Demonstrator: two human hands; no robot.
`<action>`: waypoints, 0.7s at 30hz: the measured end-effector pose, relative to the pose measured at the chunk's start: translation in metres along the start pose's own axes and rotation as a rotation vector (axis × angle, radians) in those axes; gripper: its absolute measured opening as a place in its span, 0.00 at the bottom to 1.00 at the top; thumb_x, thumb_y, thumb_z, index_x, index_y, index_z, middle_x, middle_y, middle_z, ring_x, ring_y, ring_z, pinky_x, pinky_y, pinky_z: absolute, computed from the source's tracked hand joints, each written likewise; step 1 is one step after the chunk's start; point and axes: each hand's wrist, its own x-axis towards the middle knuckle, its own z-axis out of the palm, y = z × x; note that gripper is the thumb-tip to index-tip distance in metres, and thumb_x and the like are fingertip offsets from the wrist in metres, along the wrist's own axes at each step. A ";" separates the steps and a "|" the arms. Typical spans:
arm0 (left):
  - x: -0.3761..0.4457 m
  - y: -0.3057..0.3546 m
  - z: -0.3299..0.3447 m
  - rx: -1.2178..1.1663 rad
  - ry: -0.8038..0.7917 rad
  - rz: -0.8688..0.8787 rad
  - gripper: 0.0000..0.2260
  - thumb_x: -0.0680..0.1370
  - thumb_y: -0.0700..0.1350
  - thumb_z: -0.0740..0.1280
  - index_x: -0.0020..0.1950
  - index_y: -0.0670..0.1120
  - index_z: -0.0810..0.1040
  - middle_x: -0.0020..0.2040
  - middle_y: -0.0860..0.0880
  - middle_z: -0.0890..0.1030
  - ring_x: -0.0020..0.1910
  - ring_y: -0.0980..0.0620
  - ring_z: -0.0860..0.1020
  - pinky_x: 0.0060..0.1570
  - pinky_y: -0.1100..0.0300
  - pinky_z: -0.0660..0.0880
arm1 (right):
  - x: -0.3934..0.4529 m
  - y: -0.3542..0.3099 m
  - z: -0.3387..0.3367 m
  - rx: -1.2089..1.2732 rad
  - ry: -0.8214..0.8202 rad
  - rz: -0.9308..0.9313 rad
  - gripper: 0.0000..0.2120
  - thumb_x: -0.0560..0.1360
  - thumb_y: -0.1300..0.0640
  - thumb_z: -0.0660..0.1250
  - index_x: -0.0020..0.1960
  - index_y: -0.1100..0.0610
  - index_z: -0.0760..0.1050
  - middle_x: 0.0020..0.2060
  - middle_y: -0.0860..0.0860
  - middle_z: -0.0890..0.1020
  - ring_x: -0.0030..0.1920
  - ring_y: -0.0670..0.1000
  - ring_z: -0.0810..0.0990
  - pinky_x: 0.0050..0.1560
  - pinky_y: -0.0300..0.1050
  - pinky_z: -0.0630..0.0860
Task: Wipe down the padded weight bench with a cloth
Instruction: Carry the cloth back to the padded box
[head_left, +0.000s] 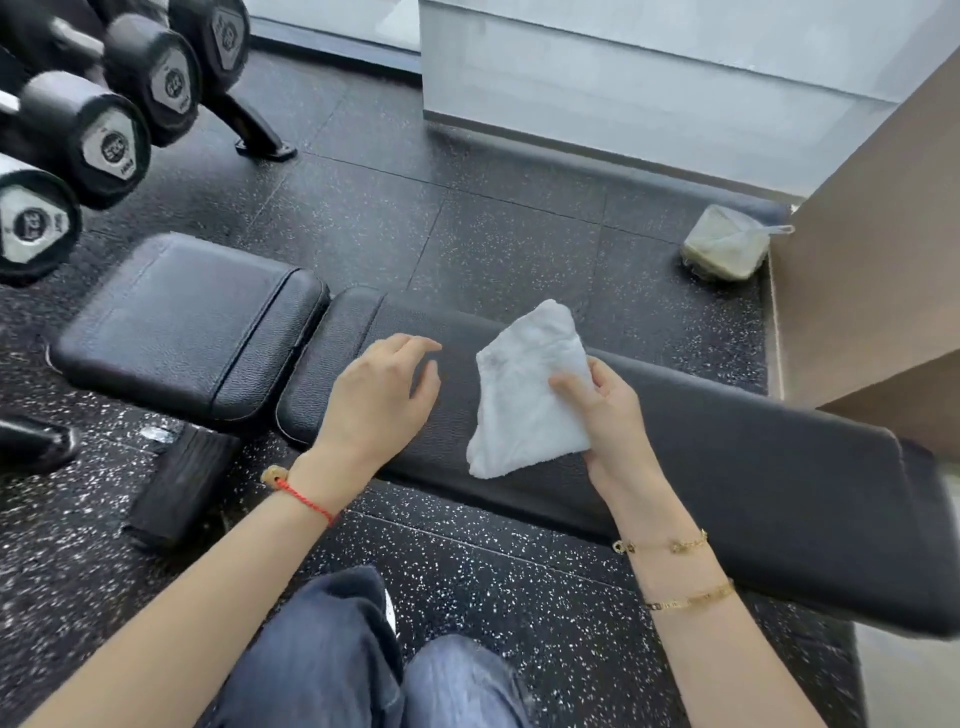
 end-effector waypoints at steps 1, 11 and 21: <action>-0.004 0.005 -0.020 -0.012 0.005 -0.028 0.13 0.81 0.46 0.61 0.63 0.48 0.77 0.60 0.52 0.80 0.59 0.50 0.77 0.56 0.53 0.75 | -0.010 -0.015 0.003 0.001 -0.005 0.012 0.10 0.76 0.63 0.68 0.57 0.62 0.78 0.50 0.54 0.85 0.49 0.52 0.84 0.44 0.44 0.79; -0.110 0.103 -0.250 -0.120 0.104 -0.228 0.11 0.80 0.45 0.63 0.60 0.47 0.80 0.57 0.52 0.81 0.56 0.53 0.79 0.58 0.56 0.76 | -0.161 -0.198 0.012 -0.005 -0.131 0.138 0.09 0.76 0.60 0.68 0.56 0.62 0.79 0.50 0.57 0.84 0.50 0.54 0.82 0.46 0.49 0.77; -0.255 0.226 -0.420 -0.096 0.217 -0.377 0.12 0.80 0.45 0.63 0.62 0.47 0.79 0.58 0.52 0.81 0.57 0.51 0.78 0.58 0.51 0.76 | -0.346 -0.334 0.009 0.001 -0.352 0.113 0.10 0.67 0.53 0.67 0.46 0.55 0.79 0.43 0.53 0.80 0.45 0.52 0.77 0.44 0.46 0.71</action>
